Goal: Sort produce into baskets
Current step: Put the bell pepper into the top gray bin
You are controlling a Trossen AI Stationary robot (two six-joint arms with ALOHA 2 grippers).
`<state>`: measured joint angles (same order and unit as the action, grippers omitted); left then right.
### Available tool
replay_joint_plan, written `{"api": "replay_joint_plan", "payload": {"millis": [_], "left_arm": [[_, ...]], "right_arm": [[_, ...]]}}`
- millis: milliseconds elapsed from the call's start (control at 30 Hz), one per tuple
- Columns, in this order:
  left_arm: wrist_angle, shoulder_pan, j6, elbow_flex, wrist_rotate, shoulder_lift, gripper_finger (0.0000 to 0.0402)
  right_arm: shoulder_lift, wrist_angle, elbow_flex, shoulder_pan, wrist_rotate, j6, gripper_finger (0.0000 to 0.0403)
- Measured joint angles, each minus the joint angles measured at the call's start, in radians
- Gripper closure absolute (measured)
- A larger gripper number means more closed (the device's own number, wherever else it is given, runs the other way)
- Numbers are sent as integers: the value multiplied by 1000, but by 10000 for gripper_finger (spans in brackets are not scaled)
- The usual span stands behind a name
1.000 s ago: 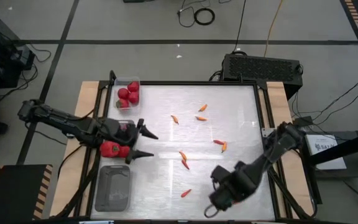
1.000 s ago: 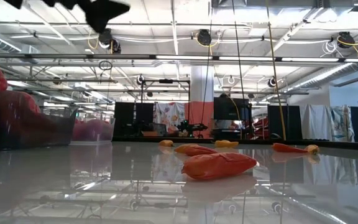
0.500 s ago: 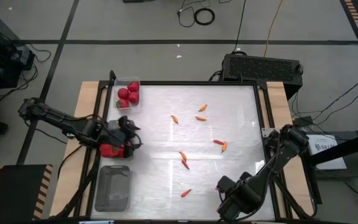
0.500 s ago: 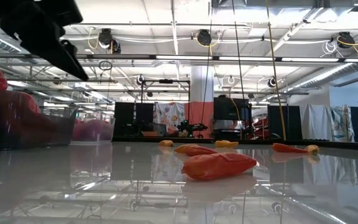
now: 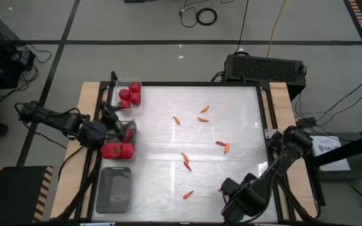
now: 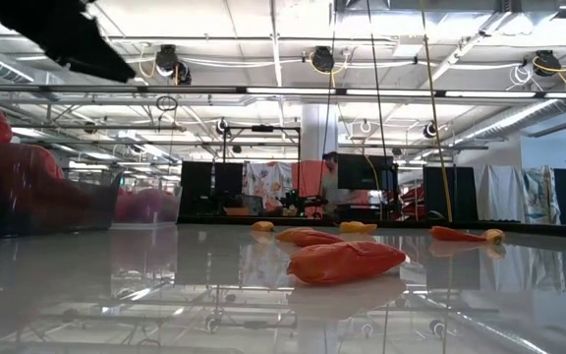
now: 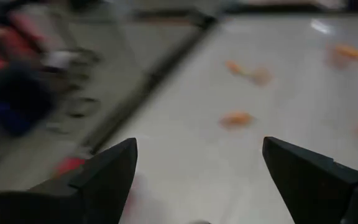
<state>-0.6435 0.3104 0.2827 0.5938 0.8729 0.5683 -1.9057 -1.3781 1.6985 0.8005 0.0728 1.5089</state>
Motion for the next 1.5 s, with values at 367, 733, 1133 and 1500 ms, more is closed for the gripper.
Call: {"api": "replay_joint_plan", "payload": {"millis": [367, 733, 1133, 1500], "left_arm": [[10, -208, -63, 0, 131, -29, 49], [64, -283, -61, 29, 91, -23, 49], [396, -282, -54, 133, -85, -13, 49], [395, -282, -54, 133, -85, -12, 49]], "right_arm": [[0, 36, -98, -15, 9, 10, 213], [0, 112, -181, -15, 12, 16, 253], [0, 114, -182, -16, 7, 15, 364], [0, 112, -182, -43, -75, -88, 399]]}}
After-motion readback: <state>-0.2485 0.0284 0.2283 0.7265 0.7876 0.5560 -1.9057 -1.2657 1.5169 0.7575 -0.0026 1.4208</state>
